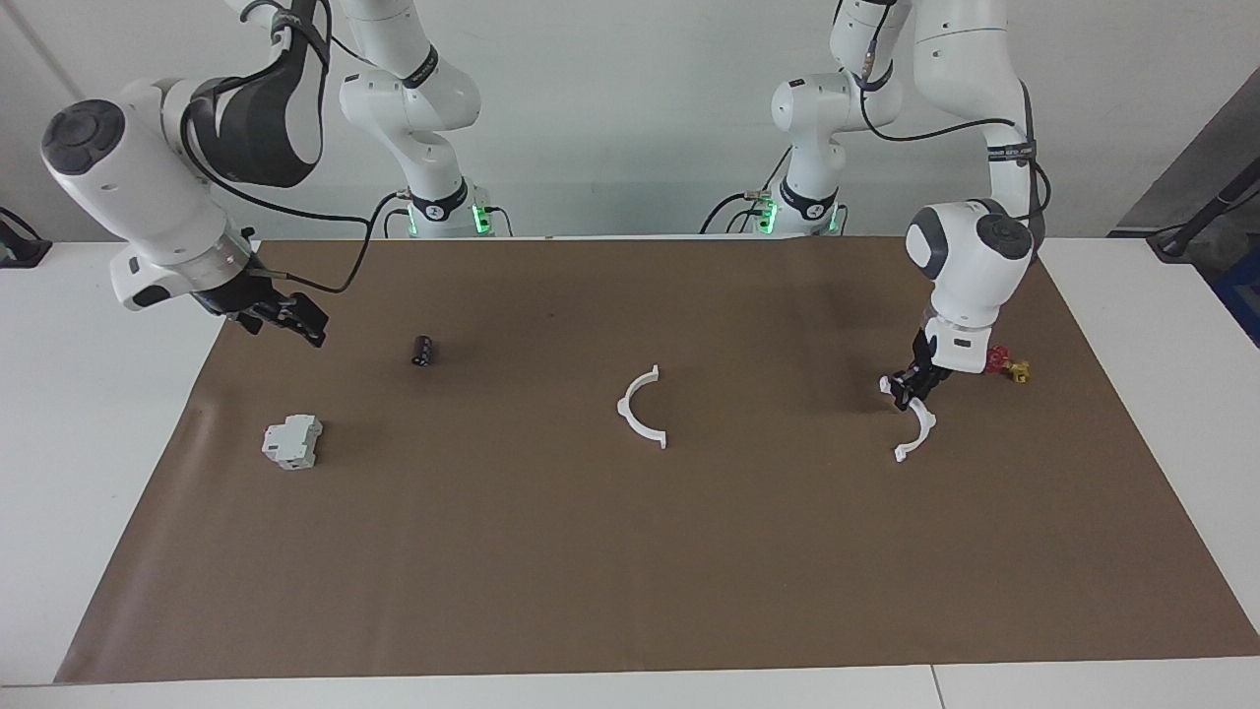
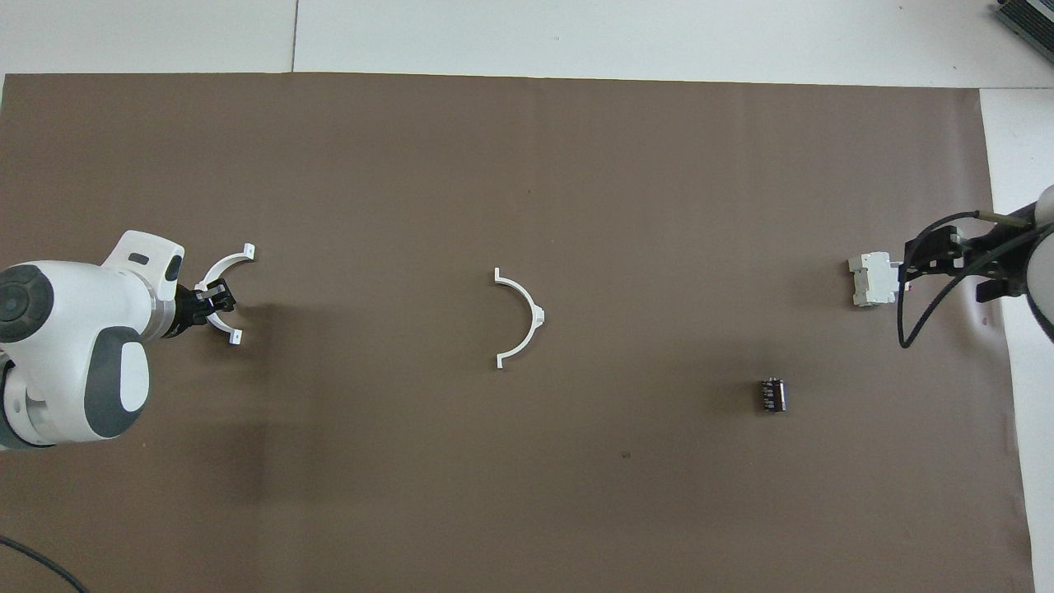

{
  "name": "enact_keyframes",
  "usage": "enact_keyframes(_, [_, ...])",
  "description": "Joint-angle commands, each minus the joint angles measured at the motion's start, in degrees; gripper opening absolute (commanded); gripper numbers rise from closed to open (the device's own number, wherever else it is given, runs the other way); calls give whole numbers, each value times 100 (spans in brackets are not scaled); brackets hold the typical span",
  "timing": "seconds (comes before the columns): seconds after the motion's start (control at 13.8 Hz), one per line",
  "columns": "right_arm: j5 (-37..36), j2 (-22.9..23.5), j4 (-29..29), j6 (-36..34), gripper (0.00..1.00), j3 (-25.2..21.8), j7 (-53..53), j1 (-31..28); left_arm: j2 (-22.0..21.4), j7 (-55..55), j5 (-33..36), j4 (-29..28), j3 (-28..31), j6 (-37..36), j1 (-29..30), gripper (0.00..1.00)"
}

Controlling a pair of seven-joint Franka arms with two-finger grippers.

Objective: Assemble drain pipe with both arms
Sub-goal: 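Carry the held clamp half toward the placed half with the left gripper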

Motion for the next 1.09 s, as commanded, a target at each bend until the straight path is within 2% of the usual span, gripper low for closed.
enact_keyframes(0.0, [-149,-440,7,-293,100,117,-201,25,-62,-66,-64,-142,57,173,-113,39])
enact_keyframes(0.15, [-262,-441,488,-854,100,179,-463,122,-71,-13,-64,-168,57,173,-122,14])
enact_keyframes(0.29, [-526,-379,1025,-1312,100,179,-623,403,-80,13,-47,-177,57,199,-122,12])
enact_keyframes(0.36, [-466,-379,1105,-1454,100,179,-545,482,-80,57,-46,-186,57,199,-122,11])
enact_keyframes(0.51, [-439,-467,958,-1333,100,144,-534,395,-80,92,-29,-212,66,208,-122,0])
enact_keyframes(0.65, [-430,-511,878,-1315,100,91,-579,299,-63,-12,-29,-134,57,199,-148,0])
enact_keyframes(0.8, [-491,-756,414,-1262,100,91,-1068,281,-132,-555,-29,85,66,51,-454,0])
enact_keyframes(1.02, [-509,-792,359,-1192,100,82,-1221,175,-203,-1310,-29,647,57,-624,-867,0])
